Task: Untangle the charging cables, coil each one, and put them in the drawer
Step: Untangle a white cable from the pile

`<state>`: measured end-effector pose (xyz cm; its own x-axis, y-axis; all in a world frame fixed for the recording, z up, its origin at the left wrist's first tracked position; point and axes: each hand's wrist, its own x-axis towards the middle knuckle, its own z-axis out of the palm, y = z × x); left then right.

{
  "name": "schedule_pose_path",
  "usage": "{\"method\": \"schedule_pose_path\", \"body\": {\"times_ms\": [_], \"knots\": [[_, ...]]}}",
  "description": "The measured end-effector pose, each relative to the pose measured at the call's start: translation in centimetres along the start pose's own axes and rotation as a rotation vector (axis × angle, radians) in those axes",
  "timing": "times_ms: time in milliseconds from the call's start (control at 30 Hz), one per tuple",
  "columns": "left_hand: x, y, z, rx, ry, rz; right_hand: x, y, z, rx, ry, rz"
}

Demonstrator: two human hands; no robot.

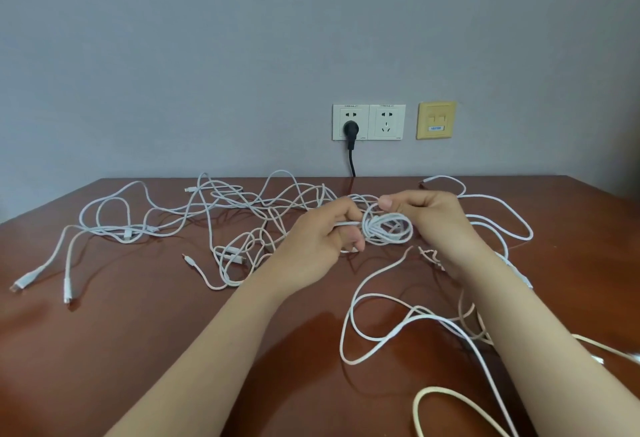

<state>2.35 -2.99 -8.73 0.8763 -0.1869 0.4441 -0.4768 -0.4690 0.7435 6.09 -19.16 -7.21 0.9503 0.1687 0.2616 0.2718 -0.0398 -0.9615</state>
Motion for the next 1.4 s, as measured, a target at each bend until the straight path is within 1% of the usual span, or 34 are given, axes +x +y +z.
{"method": "schedule_pose_path", "body": {"times_ms": [100,133,200,267,367,433,467,533,600,633,667,700,767,833,900,967,1067,1133,1233,1300,1400], "knots": [[0.3,0.2,0.0,-0.143,0.071,0.010,0.3,1.0,-0.2,-0.025,-0.019,0.124],[0.4,0.2,0.0,-0.165,0.098,0.006,0.3,1.2,-0.1,-0.041,-0.029,0.136],[0.5,0.1,0.1,-0.172,0.172,-0.028,0.2,1.5,0.6,-0.134,-0.035,0.096],[0.5,-0.4,0.0,-0.132,0.278,-0.099,-0.1,1.4,1.5,-0.326,-0.052,0.010],[0.5,-1.1,0.0,-0.004,0.420,-0.191,-0.6,1.1,2.3,-0.769,-0.032,-0.168],[0.6,-1.5,-0.2,0.059,0.475,-0.226,-1.4,0.3,3.1,-1.010,-0.063,-0.308],[0.6,-1.6,-0.3,0.094,0.482,-0.239,-1.7,0.1,3.4,-1.079,-0.092,-0.389],[0.7,-1.7,-0.4,0.214,0.455,-0.251,-2.1,-0.3,3.9,-1.140,-0.143,-0.512],[0.6,-1.9,-0.4,0.371,0.395,-0.273,-2.2,-0.4,3.9,-1.107,-0.148,-0.562],[0.5,-1.9,-0.3,0.454,0.331,-0.278,-2.2,-0.4,3.8,-1.032,-0.132,-0.559],[0.4,-2.1,-0.1,0.507,0.249,-0.266,-2.1,-0.3,3.7,-0.931,-0.104,-0.528],[0.3,-2.1,0.0,0.511,0.163,-0.241,-1.9,-0.3,3.5,-0.823,-0.076,-0.467],[0.0,-1.7,0.1,0.422,0.035,-0.202,-1.6,-0.6,3.0,-0.551,-0.057,-0.274],[-0.1,-1.3,-0.1,0.294,-0.018,-0.140,-1.4,-1.1,2.3,-0.245,-0.068,-0.065],[-0.2,-0.9,-0.1,0.191,-0.087,-0.093,-1.3,-1.6,1.6,-0.081,-0.097,0.081],[-0.3,-0.6,0.2,0.134,-0.156,-0.070,-1.4,-1.8,1.3,-0.042,-0.123,0.172],[-0.2,-0.4,0.4,0.110,-0.190,-0.050,-1.1,-1.8,0.9,-0.023,-0.112,0.264],[-0.2,-0.3,0.3,0.078,-0.200,-0.051,-1.2,-1.9,0.6,-0.025,-0.140,0.291],[-0.3,-0.2,0.5,0.053,-0.225,-0.072,-1.4,-2.0,0.1,0.036,-0.207,0.308],[-0.4,0.0,0.6,0.033,-0.225,-0.085,-1.4,-2.3,-0.1,-0.019,-0.214,0.269],[-0.2,0.1,0.8,-0.049,-0.196,-0.129,-1.4,-2.7,0.2,-0.227,-0.161,0.065]]}}
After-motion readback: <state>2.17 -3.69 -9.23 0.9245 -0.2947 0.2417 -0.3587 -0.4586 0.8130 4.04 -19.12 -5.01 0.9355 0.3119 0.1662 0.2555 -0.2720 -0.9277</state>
